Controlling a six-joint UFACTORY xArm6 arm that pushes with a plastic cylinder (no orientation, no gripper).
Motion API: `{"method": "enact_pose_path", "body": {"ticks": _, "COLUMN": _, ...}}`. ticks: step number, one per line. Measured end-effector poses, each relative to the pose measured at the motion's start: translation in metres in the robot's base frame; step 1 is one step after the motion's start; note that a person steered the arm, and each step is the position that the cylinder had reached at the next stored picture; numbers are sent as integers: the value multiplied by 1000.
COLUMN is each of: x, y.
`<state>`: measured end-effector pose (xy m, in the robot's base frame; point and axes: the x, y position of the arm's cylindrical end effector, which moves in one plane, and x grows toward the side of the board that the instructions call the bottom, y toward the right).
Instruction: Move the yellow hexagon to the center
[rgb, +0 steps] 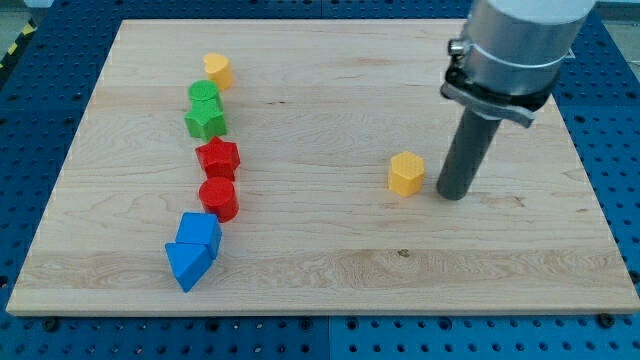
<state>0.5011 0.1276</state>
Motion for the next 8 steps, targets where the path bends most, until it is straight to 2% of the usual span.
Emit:
{"method": "enact_pose_path", "body": {"ticks": 1, "x": 0, "y": -53}}
{"method": "enact_pose_path", "body": {"ticks": 3, "x": -11, "y": -67}}
{"method": "enact_pose_path", "body": {"ticks": 6, "x": -95, "y": -72}}
{"method": "enact_pose_path", "body": {"ticks": 7, "x": -116, "y": -100}}
{"method": "enact_pose_path", "body": {"ticks": 8, "x": -117, "y": -146}}
